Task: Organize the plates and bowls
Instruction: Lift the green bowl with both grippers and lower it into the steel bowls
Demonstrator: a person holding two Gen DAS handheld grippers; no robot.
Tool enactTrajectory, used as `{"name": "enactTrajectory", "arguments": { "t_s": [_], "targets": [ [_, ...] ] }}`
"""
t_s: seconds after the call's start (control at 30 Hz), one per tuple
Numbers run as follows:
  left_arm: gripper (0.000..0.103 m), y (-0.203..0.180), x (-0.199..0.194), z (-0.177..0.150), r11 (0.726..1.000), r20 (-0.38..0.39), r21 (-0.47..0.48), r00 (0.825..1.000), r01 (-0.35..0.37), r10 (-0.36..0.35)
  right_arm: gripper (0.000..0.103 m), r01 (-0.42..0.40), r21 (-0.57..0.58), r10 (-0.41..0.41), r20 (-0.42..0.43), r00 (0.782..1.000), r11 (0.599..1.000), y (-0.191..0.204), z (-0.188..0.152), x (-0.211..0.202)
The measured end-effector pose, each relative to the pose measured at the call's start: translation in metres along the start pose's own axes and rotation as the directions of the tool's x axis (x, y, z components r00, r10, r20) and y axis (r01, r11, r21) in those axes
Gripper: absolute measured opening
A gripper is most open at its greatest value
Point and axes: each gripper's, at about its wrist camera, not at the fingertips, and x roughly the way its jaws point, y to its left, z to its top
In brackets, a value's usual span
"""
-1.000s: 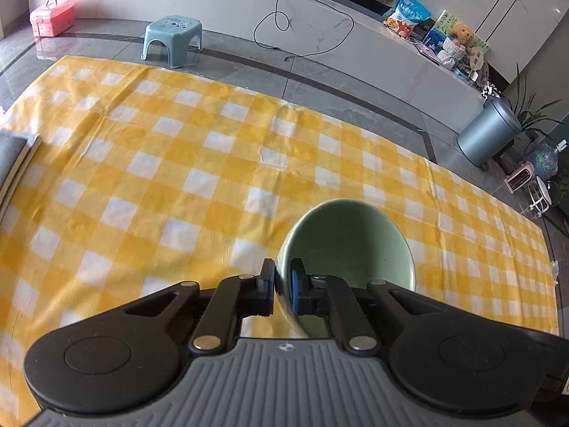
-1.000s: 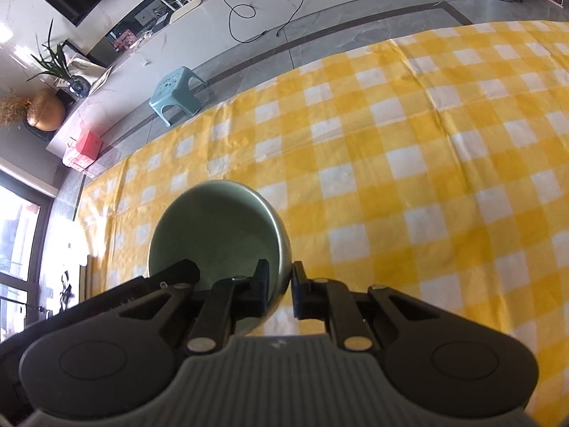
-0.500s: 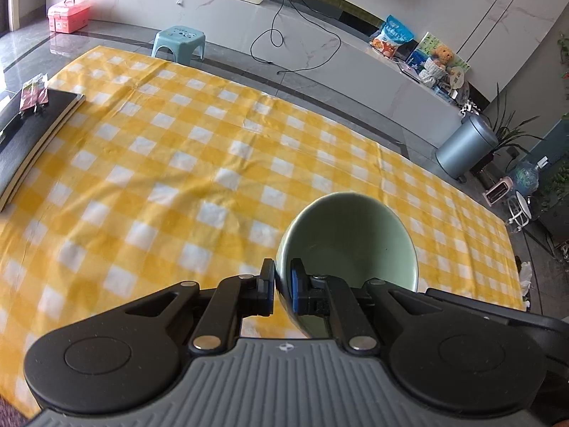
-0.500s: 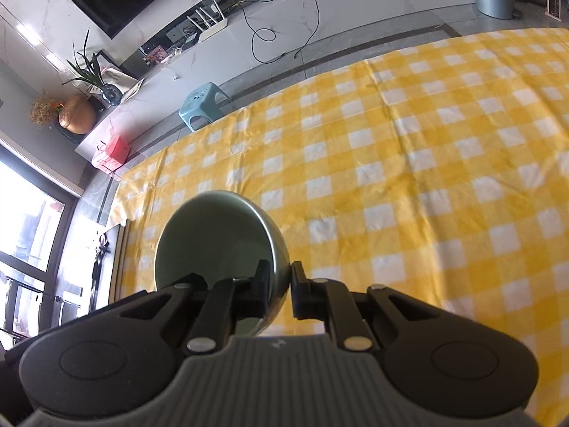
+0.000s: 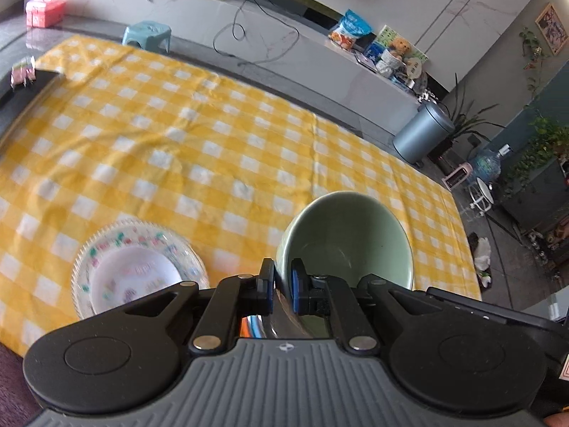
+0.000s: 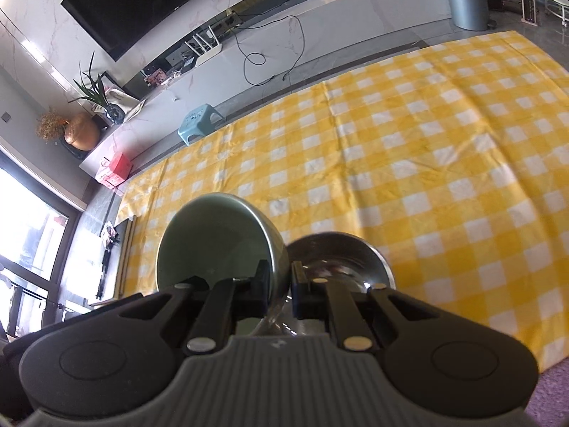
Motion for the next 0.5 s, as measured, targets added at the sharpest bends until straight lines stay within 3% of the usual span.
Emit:
{"name": "enactTrajectory", "arguments": {
  "t_s": [0.5],
  "targets": [
    [0.01,-0.006,0.04,-0.028,0.999,-0.131,0.047,0.991,-0.02,0.026,0.009,0.074,0.028,-0.072,-0.07,0.995,0.997,-0.043,-0.018,0.018]
  ]
}}
